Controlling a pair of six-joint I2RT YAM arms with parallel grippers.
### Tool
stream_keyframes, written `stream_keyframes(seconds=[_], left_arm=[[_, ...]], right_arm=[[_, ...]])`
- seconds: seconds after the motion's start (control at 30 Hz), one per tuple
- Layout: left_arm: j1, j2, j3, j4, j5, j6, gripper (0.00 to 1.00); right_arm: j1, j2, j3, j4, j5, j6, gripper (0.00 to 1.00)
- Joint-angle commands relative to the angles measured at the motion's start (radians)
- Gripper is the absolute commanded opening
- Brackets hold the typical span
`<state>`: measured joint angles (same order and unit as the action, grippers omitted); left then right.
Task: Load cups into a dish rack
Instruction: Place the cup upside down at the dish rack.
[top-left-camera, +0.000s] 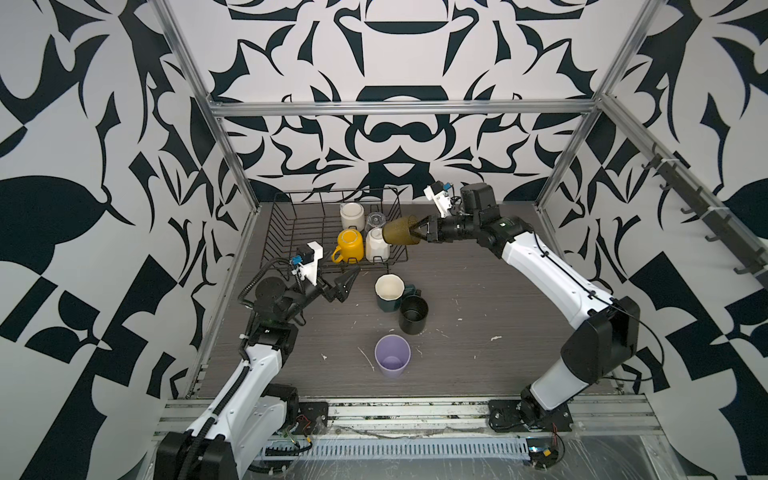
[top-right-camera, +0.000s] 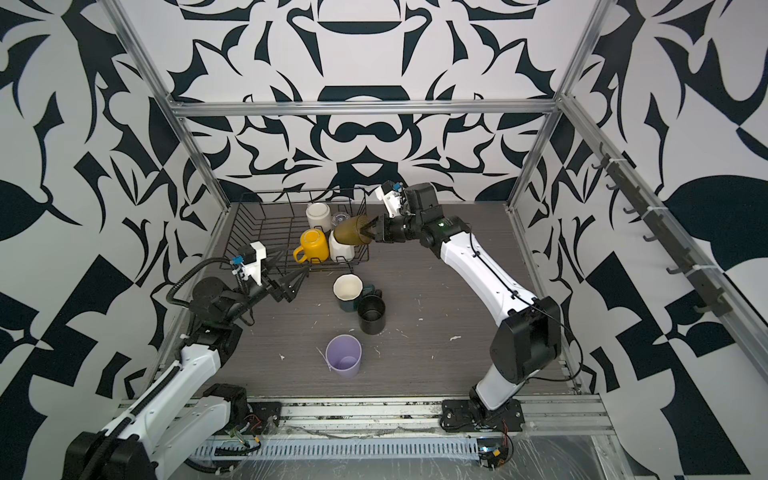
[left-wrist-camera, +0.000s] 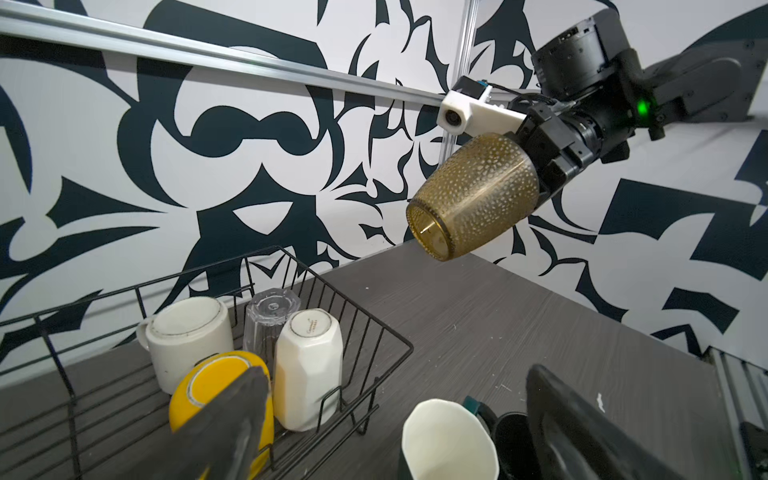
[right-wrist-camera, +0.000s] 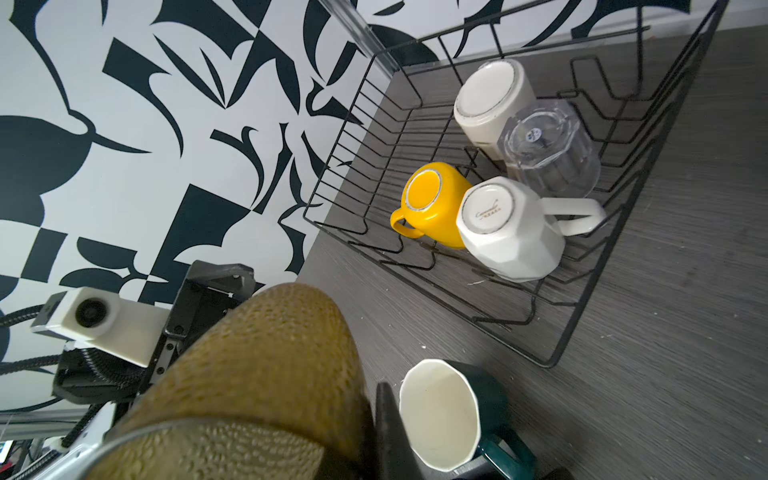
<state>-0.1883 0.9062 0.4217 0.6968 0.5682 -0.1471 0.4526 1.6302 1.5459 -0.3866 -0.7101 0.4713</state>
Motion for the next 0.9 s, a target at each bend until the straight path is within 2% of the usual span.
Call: stream_keyframes(seconds=[0.0, 0.5, 0.87], left_arm=[[-0.012, 0.036, 0.004, 0.131, 0.029, 0.091, 0.99], [-0.022, 0.076, 0.004, 0.254, 0.131, 0.07, 1.0], [-0.022, 0.13, 0.023, 0.356, 0.217, -0.007, 0.99]], right_arm=[[0.038, -0.02, 0.077, 0.004, -0.068, -0.038, 0.0], [0.16, 0.074, 0.141, 0.001, -0.128, -0.03, 0.0], [0.195, 0.094, 0.104, 0.11, -0.196, 0.052, 0.0]])
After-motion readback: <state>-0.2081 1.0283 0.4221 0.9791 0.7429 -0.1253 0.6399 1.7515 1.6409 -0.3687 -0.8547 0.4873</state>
